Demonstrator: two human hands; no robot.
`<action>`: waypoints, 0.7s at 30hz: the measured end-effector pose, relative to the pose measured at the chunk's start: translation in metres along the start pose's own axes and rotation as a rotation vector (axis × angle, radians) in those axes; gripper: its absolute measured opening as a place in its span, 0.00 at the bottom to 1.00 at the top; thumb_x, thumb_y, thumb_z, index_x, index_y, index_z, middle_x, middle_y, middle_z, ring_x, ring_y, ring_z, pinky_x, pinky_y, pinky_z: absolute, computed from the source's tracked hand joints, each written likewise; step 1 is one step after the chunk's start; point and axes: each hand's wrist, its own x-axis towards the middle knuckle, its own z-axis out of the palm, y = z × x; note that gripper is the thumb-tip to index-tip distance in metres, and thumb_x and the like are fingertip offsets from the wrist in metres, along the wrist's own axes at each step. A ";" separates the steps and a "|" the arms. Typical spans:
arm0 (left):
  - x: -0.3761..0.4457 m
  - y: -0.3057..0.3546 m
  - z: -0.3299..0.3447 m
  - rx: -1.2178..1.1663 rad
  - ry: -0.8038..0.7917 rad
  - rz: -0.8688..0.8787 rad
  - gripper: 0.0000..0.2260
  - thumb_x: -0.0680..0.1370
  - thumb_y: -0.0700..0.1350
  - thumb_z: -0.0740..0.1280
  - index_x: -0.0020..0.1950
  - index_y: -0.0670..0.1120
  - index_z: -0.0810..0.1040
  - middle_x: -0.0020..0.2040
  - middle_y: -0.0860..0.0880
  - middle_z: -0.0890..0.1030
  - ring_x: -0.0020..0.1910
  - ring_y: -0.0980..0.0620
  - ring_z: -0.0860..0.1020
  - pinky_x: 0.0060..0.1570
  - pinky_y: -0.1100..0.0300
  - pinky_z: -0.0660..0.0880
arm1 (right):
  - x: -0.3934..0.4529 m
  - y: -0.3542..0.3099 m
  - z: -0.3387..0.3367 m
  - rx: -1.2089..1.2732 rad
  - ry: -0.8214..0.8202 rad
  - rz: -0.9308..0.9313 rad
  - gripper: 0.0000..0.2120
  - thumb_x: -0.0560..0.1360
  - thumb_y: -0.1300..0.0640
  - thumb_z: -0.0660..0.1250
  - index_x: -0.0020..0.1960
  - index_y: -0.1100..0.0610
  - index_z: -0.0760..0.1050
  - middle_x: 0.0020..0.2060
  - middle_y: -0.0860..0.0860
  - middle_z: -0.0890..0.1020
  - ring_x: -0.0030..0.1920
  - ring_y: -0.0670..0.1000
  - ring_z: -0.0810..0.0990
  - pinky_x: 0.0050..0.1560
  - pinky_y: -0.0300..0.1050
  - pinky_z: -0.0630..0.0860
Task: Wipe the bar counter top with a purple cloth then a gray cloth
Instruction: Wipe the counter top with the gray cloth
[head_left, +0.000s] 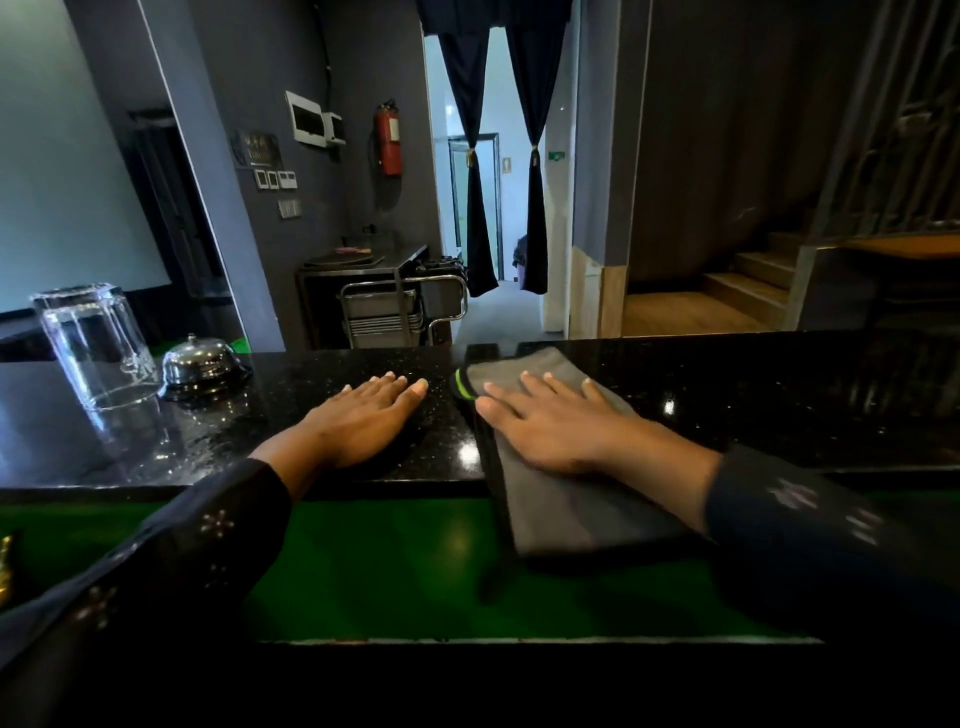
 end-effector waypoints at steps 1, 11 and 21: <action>0.001 -0.001 0.001 0.003 0.004 0.002 0.30 0.80 0.62 0.40 0.78 0.49 0.49 0.79 0.49 0.50 0.77 0.53 0.48 0.75 0.52 0.43 | -0.019 0.002 0.003 -0.001 0.016 -0.025 0.31 0.75 0.30 0.36 0.76 0.36 0.45 0.79 0.49 0.45 0.78 0.53 0.42 0.74 0.62 0.37; 0.006 -0.004 0.003 -0.012 0.027 0.010 0.28 0.81 0.61 0.42 0.78 0.49 0.51 0.79 0.49 0.49 0.77 0.52 0.48 0.74 0.51 0.43 | 0.029 -0.026 -0.022 0.109 -0.043 0.106 0.31 0.80 0.38 0.46 0.79 0.48 0.43 0.79 0.53 0.44 0.78 0.57 0.43 0.74 0.61 0.39; 0.012 -0.012 0.006 0.038 0.041 0.047 0.27 0.82 0.56 0.44 0.78 0.45 0.51 0.79 0.46 0.50 0.77 0.49 0.48 0.74 0.49 0.44 | 0.013 -0.042 0.005 -0.029 0.016 0.144 0.31 0.76 0.30 0.37 0.77 0.37 0.46 0.79 0.50 0.47 0.78 0.54 0.45 0.74 0.63 0.39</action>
